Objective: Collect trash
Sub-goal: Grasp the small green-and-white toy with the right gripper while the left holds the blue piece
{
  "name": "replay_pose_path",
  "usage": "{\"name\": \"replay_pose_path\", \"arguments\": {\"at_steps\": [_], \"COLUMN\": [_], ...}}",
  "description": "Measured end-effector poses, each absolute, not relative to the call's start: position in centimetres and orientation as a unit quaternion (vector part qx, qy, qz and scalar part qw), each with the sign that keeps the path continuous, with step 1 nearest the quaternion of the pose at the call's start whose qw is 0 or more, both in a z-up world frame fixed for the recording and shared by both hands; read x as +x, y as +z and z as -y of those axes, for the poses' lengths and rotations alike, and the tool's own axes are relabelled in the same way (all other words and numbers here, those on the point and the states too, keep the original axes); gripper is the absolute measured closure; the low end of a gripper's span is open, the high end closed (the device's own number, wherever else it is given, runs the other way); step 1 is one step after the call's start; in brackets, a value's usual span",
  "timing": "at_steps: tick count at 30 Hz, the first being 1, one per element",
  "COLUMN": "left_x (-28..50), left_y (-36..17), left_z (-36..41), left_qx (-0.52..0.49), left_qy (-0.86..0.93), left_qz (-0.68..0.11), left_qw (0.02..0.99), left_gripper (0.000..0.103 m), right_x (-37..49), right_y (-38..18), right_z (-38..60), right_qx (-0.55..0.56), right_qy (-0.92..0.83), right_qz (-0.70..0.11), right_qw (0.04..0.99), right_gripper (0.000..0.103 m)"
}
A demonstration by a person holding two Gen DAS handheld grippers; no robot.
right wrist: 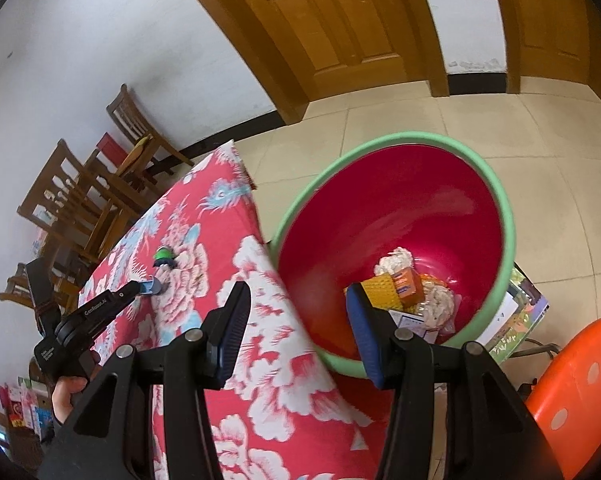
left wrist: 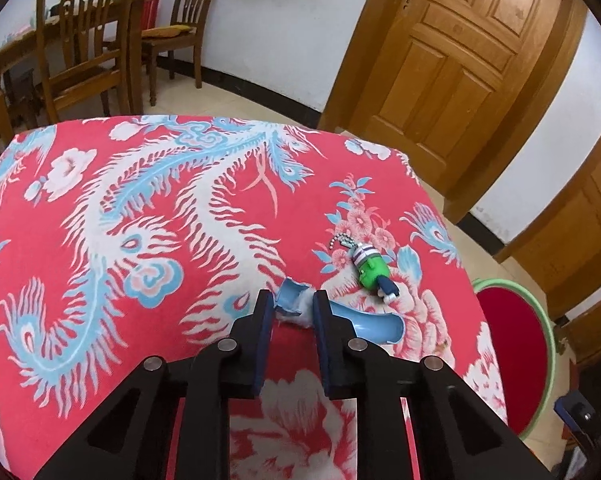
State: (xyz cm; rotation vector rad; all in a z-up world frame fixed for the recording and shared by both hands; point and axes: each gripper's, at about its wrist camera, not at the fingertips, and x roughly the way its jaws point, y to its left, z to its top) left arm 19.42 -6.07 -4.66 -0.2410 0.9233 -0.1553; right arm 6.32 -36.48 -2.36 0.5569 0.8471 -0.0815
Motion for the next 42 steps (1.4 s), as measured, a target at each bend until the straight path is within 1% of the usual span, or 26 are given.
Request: {"name": "replay_pose_path", "arguments": {"at_steps": [11, 20, 25, 36, 42], "left_x": [17.3, 17.3, 17.3, 17.5, 17.6], "left_y": [-2.1, -3.1, -3.3, -4.2, -4.4], "left_z": [0.9, -3.1, -4.1, -5.4, -5.3], "left_qx": [-0.136, -0.155, -0.156, -0.176, -0.177], "left_qy": [-0.049, -0.005, 0.008, 0.021, 0.018], "left_qz": [-0.405, -0.395, -0.382, -0.386, -0.389], "left_qw": [0.903, 0.905, 0.911, 0.905, 0.904], "left_gripper": [0.083, 0.083, 0.083, 0.083, 0.083], "right_x": [8.6, 12.2, 15.0, 21.0, 22.6], "right_y": [-0.9, -0.5, -1.1, -3.8, -5.2], "right_z": [30.7, 24.5, 21.6, 17.2, 16.7], "right_qx": [0.214, 0.153, 0.129, 0.077, 0.065], "right_qy": [-0.006, 0.019, 0.025, 0.043, 0.041], "right_qz": [-0.415, -0.423, -0.432, -0.454, -0.466], "right_qw": [0.884, 0.893, 0.892, 0.887, 0.881], "right_gripper": [0.05, 0.05, 0.05, 0.05, 0.058]}}
